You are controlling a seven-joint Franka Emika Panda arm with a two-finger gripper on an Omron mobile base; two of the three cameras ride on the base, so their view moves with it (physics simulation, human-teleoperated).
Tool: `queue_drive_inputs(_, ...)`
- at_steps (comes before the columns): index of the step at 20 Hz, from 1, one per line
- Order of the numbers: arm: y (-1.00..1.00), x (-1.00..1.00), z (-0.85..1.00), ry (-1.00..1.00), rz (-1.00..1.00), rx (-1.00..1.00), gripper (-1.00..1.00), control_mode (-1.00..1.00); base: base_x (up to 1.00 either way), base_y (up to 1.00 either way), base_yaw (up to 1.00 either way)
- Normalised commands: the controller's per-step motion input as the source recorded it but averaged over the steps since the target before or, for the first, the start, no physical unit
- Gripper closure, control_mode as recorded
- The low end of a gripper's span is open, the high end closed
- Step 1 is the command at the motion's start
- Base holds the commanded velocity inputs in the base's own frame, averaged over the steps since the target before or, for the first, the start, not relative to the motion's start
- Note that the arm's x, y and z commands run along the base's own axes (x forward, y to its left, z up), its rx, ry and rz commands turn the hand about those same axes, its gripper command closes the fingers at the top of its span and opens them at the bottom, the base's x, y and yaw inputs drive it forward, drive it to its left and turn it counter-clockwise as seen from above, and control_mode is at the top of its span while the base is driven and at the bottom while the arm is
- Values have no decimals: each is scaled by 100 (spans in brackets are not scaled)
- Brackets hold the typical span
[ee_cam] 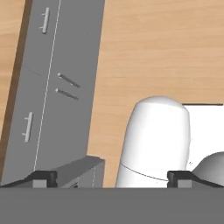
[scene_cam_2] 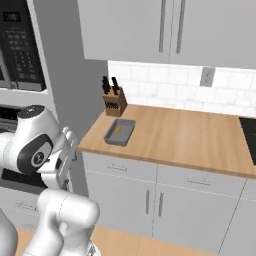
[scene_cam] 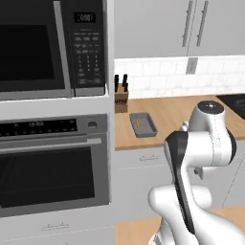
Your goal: Take the meat container that has the shrimp and place it on the second highest rack of the freezer. Then take the vegetable container that has the eggplant and lemon wedge and place it on the highest rack of the freezer.
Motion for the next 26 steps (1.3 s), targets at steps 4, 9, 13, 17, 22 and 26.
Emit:
queue_drive_inputs(4,0,0,0,0,0,0,-100,100,48,-69,0)
queue_drive_inputs(9,0,0,0,0,0,0,-100,100,49,-17,4)
queue_drive_inputs(13,0,0,0,0,0,0,-100,100,63,0,12)
queue_drive_inputs(17,0,0,0,0,0,0,-100,100,62,0,13)
queue_drive_inputs(22,2,10,-17,-3,9,-1,-100,-100,17,3,14)
queue_drive_inputs(26,13,21,-45,-9,9,0,-100,-100,0,0,0)
